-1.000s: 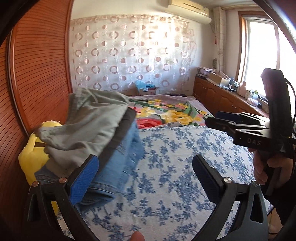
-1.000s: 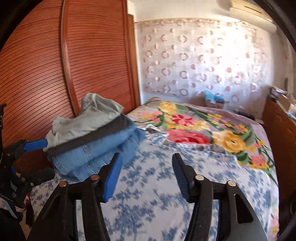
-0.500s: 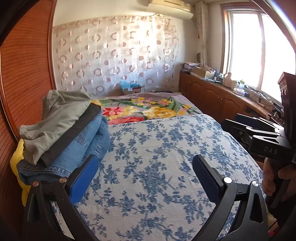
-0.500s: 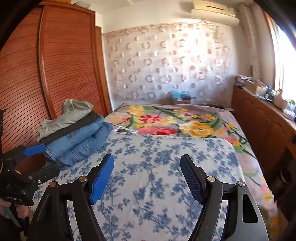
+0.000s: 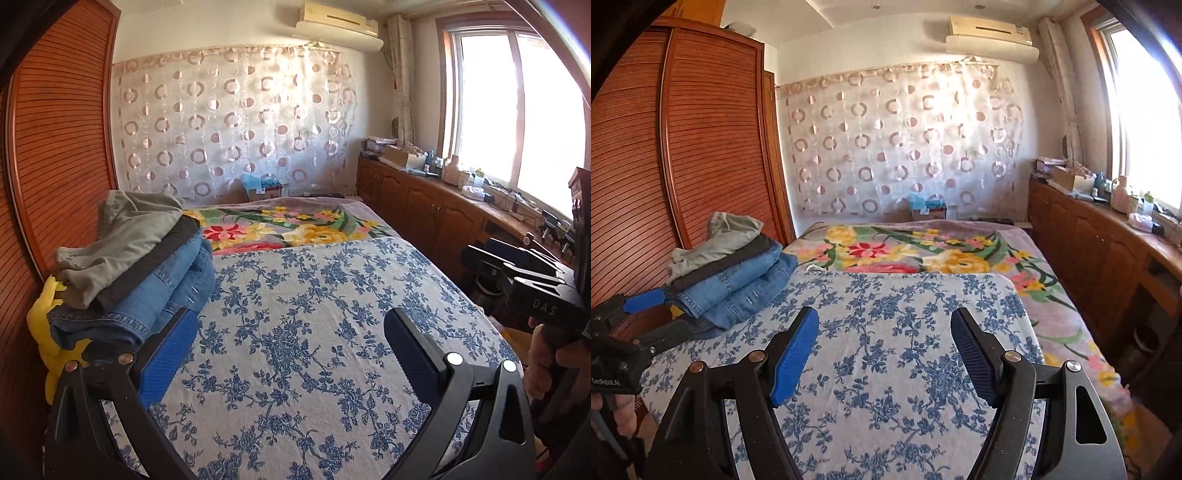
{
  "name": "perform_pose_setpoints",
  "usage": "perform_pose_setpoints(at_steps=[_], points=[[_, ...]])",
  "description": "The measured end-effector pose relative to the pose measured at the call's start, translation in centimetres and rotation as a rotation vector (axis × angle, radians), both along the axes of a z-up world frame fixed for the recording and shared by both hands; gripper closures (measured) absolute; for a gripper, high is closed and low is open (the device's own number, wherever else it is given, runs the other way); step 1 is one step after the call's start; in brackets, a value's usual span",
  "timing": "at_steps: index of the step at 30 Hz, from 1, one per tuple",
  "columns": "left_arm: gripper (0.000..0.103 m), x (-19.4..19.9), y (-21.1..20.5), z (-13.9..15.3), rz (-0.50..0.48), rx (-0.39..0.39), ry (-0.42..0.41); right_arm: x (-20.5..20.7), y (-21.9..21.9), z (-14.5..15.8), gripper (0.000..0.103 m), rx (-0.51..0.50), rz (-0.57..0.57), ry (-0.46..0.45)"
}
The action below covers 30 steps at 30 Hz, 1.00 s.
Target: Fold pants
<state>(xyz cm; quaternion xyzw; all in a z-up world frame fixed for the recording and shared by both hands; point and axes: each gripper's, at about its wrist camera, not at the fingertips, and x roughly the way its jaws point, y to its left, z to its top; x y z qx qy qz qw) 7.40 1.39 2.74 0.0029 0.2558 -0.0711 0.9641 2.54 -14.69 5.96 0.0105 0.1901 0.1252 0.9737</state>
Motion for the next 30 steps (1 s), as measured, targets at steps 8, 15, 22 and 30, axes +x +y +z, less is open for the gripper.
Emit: perform_pose_setpoints(at_steps=[8,15,22,30], points=[[0.002,-1.7,0.8,1.2,0.045,-0.015,-0.046,-2.7,0.4,-0.6,0.027,-0.001,-0.004,-0.028],[0.002,-2.2,1.3,1.3,0.059,-0.017,-0.053,-3.1,-0.1,-1.4,0.027,0.002,0.001,-0.030],[0.002,-2.4,1.6,1.1,0.067,-0.019,-0.046,-2.5,-0.6,-1.6,0.027,0.002,0.002,-0.029],[0.002,-2.3,1.7,1.1,0.064,-0.020,-0.047,-2.9,-0.5,-1.5,0.027,0.000,0.001,-0.029]])
